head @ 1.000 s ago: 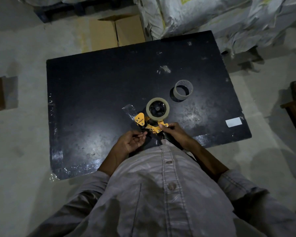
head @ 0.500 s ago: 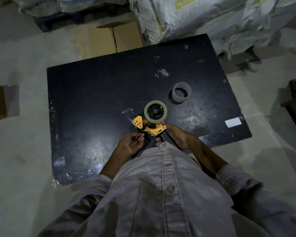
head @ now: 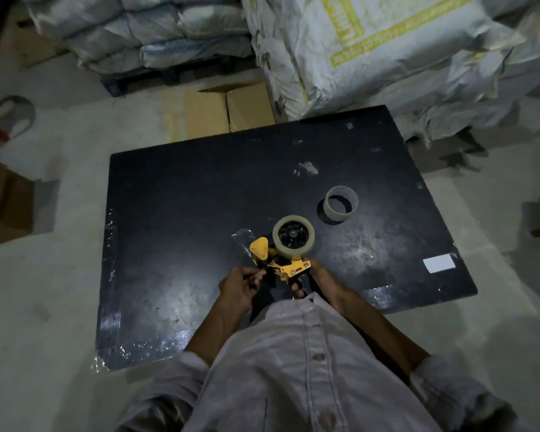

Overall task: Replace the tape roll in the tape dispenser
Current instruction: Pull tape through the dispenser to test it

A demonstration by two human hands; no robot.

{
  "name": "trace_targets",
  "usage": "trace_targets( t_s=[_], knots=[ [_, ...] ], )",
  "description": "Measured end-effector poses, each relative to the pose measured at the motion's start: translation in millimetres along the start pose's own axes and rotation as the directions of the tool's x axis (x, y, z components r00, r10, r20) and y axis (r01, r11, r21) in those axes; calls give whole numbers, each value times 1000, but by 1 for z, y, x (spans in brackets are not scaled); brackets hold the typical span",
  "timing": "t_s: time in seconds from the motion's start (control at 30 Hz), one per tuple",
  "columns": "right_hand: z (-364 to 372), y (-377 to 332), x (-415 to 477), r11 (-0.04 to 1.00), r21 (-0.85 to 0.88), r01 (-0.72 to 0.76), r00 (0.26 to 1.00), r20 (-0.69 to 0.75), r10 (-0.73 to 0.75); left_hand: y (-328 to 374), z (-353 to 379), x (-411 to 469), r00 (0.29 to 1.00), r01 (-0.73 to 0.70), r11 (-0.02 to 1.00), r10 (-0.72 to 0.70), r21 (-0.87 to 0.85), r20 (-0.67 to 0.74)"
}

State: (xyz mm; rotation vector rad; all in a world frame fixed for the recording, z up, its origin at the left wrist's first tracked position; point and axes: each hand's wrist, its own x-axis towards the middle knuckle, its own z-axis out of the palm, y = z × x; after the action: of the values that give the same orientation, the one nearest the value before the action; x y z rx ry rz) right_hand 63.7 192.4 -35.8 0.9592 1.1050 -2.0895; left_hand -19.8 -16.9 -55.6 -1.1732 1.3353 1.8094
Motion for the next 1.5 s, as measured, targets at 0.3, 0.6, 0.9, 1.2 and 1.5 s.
trace_targets(
  t_s=[0.3,0.6,0.9,1.2,1.5],
  knots=[
    [-5,-25,-33,991,-102,86,991,-96,-96,18,34,-13,994,-51,999,52,-15,99],
    [-20,-32,-49,965,-228,126,983,-100,-152,22,44,-37,990,22,996,-11,-81,137],
    [-7,-37,-50,946,-287,154,974,-115,-194,27,34,-47,996,-33,996,40,-80,79],
    [-31,-35,-59,959,-242,147,963,-189,-195,53,-12,-35,991,-134,988,136,-79,15],
    [-55,0,-85,971,-95,219,972,-62,-225,92,0,-33,850,-525,712,463,467,250]
  ],
)
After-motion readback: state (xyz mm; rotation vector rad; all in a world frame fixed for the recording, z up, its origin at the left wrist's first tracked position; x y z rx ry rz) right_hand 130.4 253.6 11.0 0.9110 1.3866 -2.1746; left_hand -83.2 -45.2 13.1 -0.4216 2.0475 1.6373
